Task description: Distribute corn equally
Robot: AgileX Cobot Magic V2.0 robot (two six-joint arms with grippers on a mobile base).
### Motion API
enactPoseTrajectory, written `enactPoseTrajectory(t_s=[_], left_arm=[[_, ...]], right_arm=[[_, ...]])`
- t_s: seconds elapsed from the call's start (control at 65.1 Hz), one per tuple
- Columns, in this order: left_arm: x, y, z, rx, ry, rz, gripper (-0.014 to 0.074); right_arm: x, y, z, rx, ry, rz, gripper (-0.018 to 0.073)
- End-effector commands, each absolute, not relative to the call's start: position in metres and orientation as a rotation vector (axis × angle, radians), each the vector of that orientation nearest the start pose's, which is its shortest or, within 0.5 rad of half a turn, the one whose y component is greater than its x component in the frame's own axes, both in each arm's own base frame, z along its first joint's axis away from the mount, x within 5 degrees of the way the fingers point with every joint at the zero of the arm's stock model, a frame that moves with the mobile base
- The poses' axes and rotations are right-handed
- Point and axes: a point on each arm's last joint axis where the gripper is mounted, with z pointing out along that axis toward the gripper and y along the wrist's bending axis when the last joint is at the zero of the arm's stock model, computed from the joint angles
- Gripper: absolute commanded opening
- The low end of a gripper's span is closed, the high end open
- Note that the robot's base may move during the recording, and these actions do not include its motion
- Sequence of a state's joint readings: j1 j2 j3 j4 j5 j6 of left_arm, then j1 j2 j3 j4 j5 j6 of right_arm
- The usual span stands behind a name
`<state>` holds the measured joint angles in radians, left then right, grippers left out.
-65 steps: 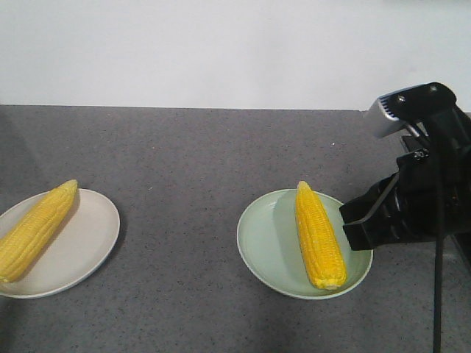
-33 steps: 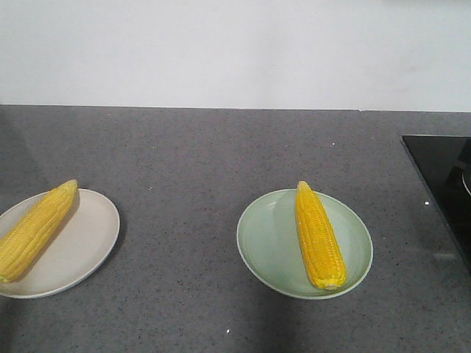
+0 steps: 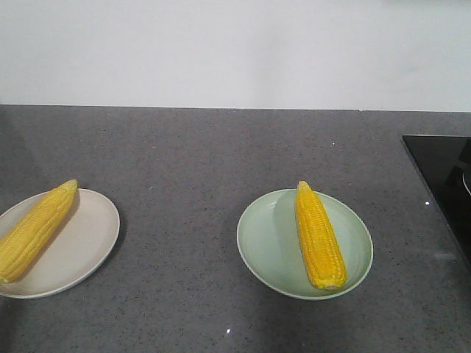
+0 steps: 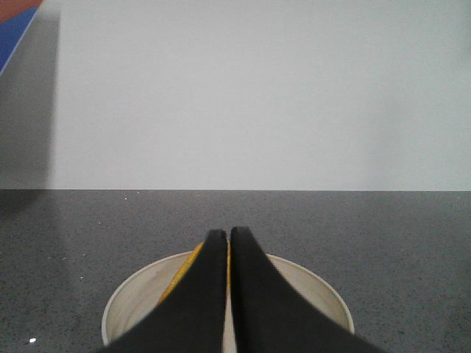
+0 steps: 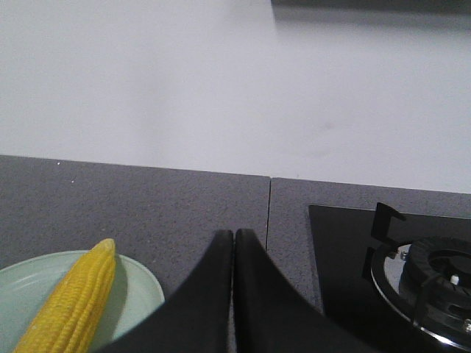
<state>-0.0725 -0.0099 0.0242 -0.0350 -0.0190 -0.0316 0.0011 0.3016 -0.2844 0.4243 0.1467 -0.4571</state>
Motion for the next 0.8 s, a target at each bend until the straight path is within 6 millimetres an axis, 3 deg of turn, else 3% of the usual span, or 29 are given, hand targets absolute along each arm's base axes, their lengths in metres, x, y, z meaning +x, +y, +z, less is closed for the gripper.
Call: enactPoseTrajectory(t_s=[0.0, 0.2, 0.507, 0.784], left_arm=[[0.053, -0.004, 0.220, 0.000, 1.375, -0.126, -0.0008], [0.053, -0.004, 0.220, 0.000, 1.375, -0.126, -0.0008], [0.053, -0.004, 0.220, 0.000, 1.375, -0.126, -0.0008], [0.053, -0.004, 0.220, 0.000, 1.375, -0.126, -0.0008]], right_arm=[[0.075, -0.001, 0.280, -0.005, 1.483, -0.019, -0.0005], [0.061, -0.005, 0.252, 0.040, 1.353, -0.040, -0.0005], [0.056, -0.001, 0.216, 0.062, 1.360, 0.062, -0.0004], [0.055, 0.000, 0.212, 0.043, 1.384, 0.047, -0.0002]])
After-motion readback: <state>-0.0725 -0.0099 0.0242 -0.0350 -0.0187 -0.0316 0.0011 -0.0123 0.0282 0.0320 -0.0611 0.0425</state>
